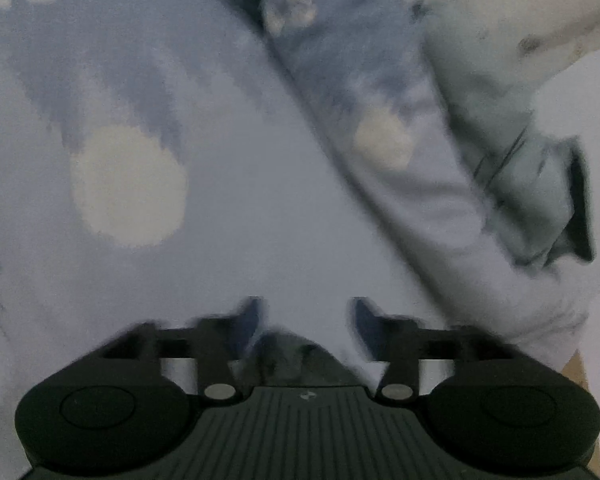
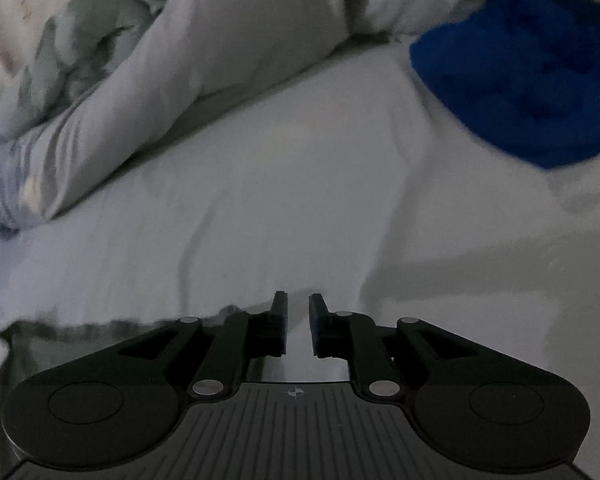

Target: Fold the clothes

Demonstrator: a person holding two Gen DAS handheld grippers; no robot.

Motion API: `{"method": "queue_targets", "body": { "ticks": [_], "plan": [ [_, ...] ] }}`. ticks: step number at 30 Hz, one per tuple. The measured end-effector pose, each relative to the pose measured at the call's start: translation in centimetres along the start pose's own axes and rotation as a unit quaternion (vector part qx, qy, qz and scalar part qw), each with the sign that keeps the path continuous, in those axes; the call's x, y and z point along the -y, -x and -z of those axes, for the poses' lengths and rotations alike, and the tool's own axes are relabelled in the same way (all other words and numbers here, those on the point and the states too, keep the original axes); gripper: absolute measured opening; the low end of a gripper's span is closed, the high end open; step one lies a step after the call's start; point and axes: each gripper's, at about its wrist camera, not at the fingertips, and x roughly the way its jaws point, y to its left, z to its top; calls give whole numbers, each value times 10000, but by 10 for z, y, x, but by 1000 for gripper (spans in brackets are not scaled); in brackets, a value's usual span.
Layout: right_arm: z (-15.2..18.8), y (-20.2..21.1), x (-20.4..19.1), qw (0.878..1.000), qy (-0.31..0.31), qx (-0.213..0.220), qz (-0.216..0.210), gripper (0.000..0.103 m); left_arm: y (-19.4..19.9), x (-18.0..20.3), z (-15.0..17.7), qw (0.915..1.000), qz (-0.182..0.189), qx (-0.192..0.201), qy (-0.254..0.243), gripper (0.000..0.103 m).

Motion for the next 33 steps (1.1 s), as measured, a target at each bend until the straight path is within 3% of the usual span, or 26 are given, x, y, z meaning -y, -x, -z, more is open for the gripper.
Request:
{"method": "queue_targets", "body": {
  "ticks": [3, 5, 8, 13, 16, 18, 20, 23, 26, 30, 33],
  "plan": [
    [13, 10, -23, 9960, 863, -78, -223, 19, 11, 8, -3, 9982, 300, -173, -487, 84],
    [23, 14, -44, 9871, 1547, -144, -389, 22, 17, 19, 6, 9903, 431, -479, -1234, 83],
    [39, 7, -80, 9757, 2061, -421, -613, 22, 27, 35, 28, 9657, 760, -1038, -2254, 71],
    [65, -11, -142, 9589, 2491, -961, -962, 21, 48, 50, 86, 9200, 1353, -1765, -3226, 48],
    [78, -21, -181, 9552, 2467, -1162, -1153, 21, 70, 55, 121, 8953, 1573, -1862, -3727, 47],
    [89, -26, -212, 9544, 2483, -1136, -1206, 21, 81, 55, 146, 8815, 1526, -1882, -4052, 47],
    [97, -34, -232, 9583, 2403, -1093, -1092, 21, 90, 48, 166, 8768, 1472, -1911, -4159, 47],
    [99, -53, -256, 9701, 2142, -830, -783, 21, 97, 35, 180, 8834, 1390, -1885, -4059, 47],
    [88, -69, -262, 9794, 1817, -643, -609, 17, 102, 36, 182, 8710, 1371, -1913, -4312, 47],
    [68, -93, -269, 9833, 1746, -401, -312, 8, 106, 29, 183, 8809, 1432, -1874, -4105, 47],
    [47, -115, -283, 9831, 1812, -213, -147, 7, 107, 28, 187, 8811, 1430, -1827, -4121, 47]
  ]
}}
